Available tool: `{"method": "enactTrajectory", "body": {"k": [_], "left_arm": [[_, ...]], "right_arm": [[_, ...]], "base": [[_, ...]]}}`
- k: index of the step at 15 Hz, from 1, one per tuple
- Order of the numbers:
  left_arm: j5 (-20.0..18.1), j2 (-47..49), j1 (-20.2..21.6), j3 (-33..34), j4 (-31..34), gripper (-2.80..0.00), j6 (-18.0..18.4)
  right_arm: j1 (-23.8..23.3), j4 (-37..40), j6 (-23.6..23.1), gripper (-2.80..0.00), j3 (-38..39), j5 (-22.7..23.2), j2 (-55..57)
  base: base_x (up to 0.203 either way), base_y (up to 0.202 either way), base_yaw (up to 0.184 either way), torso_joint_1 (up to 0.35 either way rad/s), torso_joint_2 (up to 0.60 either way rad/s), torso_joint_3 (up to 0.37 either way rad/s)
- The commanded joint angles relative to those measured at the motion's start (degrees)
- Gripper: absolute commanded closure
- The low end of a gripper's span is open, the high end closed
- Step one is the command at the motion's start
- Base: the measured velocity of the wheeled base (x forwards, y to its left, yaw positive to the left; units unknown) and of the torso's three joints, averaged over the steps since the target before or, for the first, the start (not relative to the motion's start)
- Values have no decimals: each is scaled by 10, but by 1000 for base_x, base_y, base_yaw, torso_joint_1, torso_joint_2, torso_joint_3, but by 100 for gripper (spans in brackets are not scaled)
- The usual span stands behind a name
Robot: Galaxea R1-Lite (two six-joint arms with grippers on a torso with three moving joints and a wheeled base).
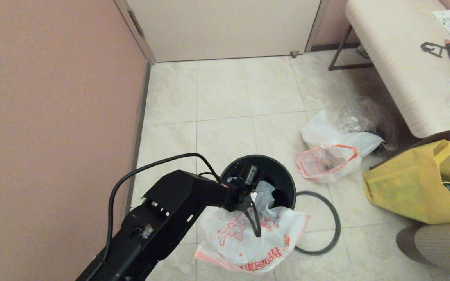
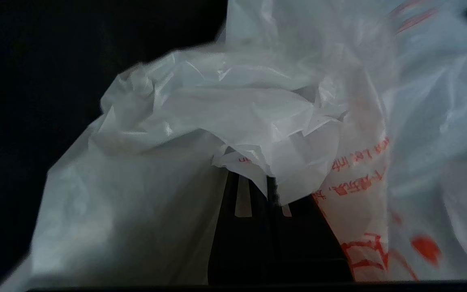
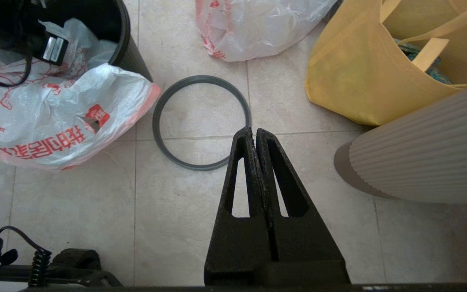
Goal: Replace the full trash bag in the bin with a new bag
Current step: Put the new garbage bag on the trash can
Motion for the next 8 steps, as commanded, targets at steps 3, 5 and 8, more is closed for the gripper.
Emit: {"method": "enactTrajectory", "body": {"k": [3, 5, 8], "left_arm": [[23, 35, 8, 1, -73, 0, 54], [26, 40, 6, 0, -79, 0, 70], [34, 42, 4, 1, -112, 0, 80]], "right_arm": [[0, 0, -1, 0, 0, 0, 0], [0, 0, -1, 0, 0, 0, 0], [0, 0, -1, 0, 0, 0, 0]], "base": [[0, 0, 0, 0, 0, 0], [0, 0, 0, 0, 0, 0], [0, 0, 0, 0, 0, 0]]}}
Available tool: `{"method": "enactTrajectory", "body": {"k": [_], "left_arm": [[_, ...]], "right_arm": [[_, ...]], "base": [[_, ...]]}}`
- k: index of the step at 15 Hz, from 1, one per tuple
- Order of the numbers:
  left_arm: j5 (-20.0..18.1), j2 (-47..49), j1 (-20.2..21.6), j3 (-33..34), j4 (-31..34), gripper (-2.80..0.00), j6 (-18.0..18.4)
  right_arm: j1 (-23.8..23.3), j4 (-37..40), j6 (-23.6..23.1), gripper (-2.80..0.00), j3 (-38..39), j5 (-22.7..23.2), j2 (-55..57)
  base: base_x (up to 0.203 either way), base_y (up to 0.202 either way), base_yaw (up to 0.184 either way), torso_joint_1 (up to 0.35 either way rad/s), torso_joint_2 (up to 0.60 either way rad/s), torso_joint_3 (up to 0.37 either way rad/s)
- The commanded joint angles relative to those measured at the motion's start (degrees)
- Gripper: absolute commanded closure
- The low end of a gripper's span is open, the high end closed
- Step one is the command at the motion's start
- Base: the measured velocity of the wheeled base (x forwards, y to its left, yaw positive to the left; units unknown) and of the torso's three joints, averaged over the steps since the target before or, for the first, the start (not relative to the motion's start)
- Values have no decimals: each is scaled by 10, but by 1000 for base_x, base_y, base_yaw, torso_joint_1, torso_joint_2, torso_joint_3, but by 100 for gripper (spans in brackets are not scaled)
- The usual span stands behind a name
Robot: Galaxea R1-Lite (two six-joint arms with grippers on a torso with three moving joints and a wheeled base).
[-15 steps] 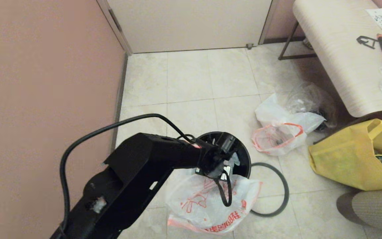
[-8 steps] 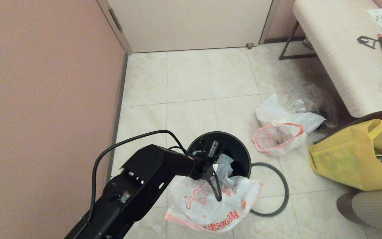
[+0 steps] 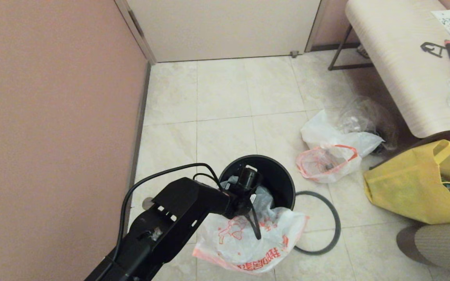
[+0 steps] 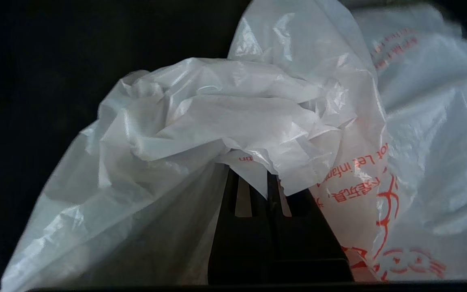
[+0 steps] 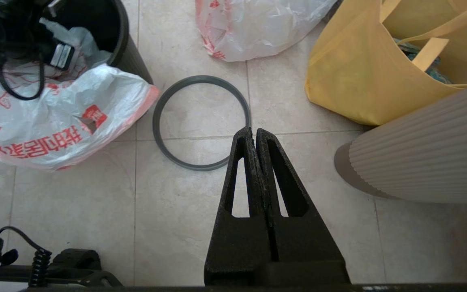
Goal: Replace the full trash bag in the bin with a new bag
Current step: Put the new garbage bag on the trash can
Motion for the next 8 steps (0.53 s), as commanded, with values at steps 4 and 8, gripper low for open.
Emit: {"method": "enactTrajectory", "body": {"k": [4, 8], "left_arm": [[18, -16, -20, 11, -9, -280, 0], [22, -74, -40, 41, 5, -280, -16]], "right_arm": [[0, 0, 0, 0, 0, 0, 0], [0, 0, 0, 0, 0, 0, 0]], "base": [[0, 0, 0, 0, 0, 0], [0, 0, 0, 0, 0, 0]]}}
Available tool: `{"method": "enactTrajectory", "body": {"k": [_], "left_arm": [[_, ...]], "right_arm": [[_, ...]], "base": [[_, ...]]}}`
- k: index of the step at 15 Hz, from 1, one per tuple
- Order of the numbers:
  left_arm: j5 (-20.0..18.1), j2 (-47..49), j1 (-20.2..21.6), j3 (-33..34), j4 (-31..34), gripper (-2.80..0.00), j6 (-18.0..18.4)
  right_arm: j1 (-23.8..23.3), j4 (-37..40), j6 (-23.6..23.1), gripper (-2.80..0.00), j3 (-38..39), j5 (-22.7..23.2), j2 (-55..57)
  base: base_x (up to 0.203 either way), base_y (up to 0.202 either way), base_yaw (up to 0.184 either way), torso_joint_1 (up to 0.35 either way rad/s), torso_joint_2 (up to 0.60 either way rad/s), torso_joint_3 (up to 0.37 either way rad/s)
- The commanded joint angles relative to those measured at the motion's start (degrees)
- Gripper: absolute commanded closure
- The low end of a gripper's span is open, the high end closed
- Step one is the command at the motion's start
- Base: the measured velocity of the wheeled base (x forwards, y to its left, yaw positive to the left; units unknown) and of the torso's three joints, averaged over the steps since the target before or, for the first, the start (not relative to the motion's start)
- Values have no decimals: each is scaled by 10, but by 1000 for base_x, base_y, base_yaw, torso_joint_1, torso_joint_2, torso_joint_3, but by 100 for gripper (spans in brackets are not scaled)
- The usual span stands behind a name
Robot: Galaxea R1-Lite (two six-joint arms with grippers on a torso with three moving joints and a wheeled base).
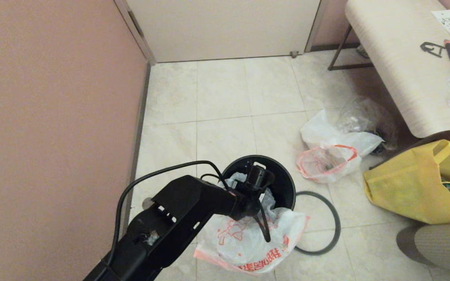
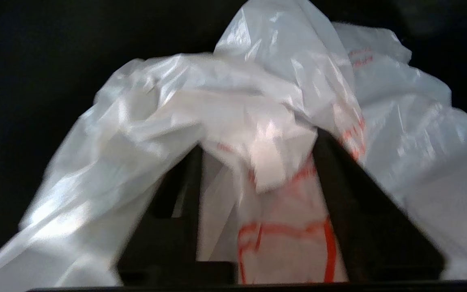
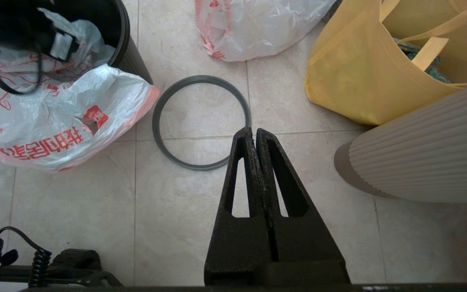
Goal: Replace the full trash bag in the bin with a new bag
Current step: Put the new garbage bag on the trash can
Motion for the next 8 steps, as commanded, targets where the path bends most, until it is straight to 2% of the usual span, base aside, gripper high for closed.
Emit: {"method": "enactTrajectory", "body": {"k": [1, 3, 4, 6, 8], "left_arm": [[1, -55, -6, 29, 14, -280, -11], [-9, -105, -6, 62, 46, -280, -45], [-15, -128, -6, 75, 74, -280, -76], [-20, -169, -17, 92, 160, -280, -163], [-29, -221, -30, 125, 231, -280, -222]], "right_arm": [[0, 0, 0, 0, 0, 0, 0], [0, 0, 0, 0, 0, 0, 0], [0, 0, 0, 0, 0, 0, 0], [0, 0, 0, 0, 0, 0, 0], [0, 0, 0, 0, 0, 0, 0]], "base": [[0, 0, 0, 0, 0, 0], [0, 0, 0, 0, 0, 0], [0, 0, 0, 0, 0, 0], [0, 0, 0, 0, 0, 0], [0, 0, 0, 0, 0, 0]]}}
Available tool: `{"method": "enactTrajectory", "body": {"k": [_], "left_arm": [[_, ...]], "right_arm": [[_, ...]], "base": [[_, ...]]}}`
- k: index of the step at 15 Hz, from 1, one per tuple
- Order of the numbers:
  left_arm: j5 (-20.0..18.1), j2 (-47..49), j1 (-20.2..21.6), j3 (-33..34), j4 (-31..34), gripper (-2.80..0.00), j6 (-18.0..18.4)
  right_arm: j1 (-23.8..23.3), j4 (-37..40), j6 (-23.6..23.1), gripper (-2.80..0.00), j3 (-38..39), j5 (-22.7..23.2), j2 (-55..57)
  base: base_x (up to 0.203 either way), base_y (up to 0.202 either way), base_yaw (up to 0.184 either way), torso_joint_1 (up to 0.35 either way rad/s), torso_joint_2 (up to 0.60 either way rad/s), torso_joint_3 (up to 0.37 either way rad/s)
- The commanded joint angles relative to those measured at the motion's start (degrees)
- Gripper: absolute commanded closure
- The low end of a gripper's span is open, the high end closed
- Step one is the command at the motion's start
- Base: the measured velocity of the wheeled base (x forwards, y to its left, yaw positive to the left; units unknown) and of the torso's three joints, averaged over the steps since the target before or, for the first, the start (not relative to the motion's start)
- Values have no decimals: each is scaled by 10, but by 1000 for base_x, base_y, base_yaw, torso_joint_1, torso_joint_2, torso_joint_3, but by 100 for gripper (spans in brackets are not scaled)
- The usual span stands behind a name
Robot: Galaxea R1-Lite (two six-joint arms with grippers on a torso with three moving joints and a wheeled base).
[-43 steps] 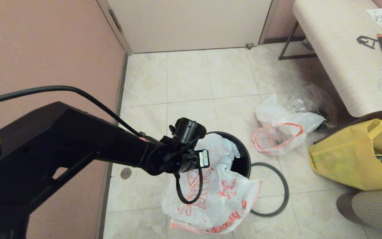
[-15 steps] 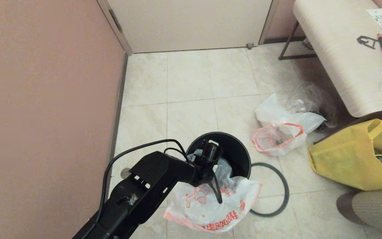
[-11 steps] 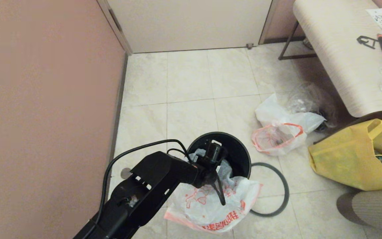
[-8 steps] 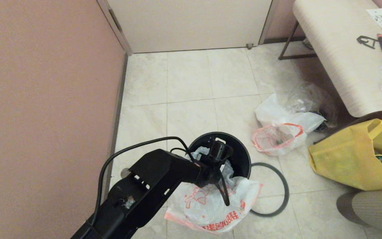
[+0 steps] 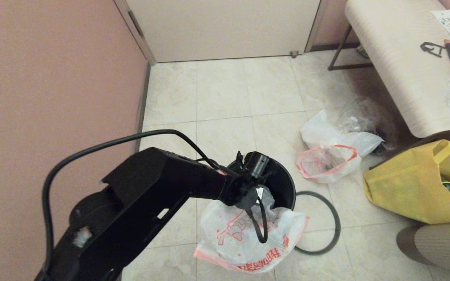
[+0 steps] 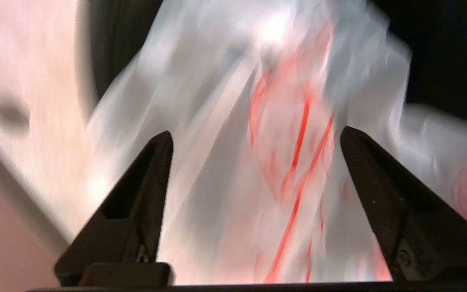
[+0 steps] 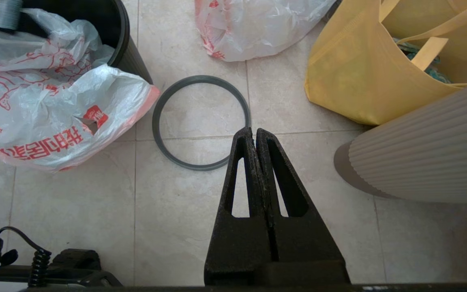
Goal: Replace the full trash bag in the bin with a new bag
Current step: Put the new garbage bag on the trash can
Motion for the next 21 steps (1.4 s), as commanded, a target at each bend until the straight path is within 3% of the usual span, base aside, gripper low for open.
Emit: {"method": "enactTrajectory", "body": {"k": [1, 3, 4, 8, 10, 11, 13, 16, 17, 19, 20, 21], "left_arm": [[-1, -75, -9, 49, 42, -280, -43], [-3, -113, -13, 116, 51, -280, -71], [-3, -131, -15, 151, 53, 0, -86], [-20, -215, -17, 335, 36, 0, -116], [-32, -227, 0, 428, -42, 0, -112], [-47, -222, 18, 470, -127, 0, -92], [-107, -197, 64, 547, -316, 0, -23], [-236, -110, 148, 637, -589, 0, 121], [-271, -75, 172, 649, -650, 0, 168], [-379, -40, 223, 654, -718, 0, 230], [-417, -33, 246, 651, -719, -280, 255], [-437, -20, 262, 645, -717, -280, 282]], "right_arm": [[0, 0, -1, 0, 0, 0, 0], [0, 0, -1, 0, 0, 0, 0], [0, 0, -1, 0, 0, 0, 0], [0, 0, -1, 0, 0, 0, 0], [0, 0, -1, 0, 0, 0, 0], [0, 0, -1, 0, 0, 0, 0], [0, 0, -1, 0, 0, 0, 0], [0, 0, -1, 0, 0, 0, 0], [0, 0, -1, 0, 0, 0, 0], [0, 0, -1, 0, 0, 0, 0], [0, 0, -1, 0, 0, 0, 0], [0, 0, -1, 0, 0, 0, 0]], "base": [[0, 0, 0, 0, 0, 0], [0, 0, 0, 0, 0, 0], [0, 0, 0, 0, 0, 0], [0, 0, 0, 0, 0, 0], [0, 0, 0, 0, 0, 0], [0, 0, 0, 0, 0, 0], [0, 0, 0, 0, 0, 0], [0, 0, 0, 0, 0, 0], [0, 0, 0, 0, 0, 0], [0, 0, 0, 0, 0, 0], [0, 0, 0, 0, 0, 0], [0, 0, 0, 0, 0, 0]]}}
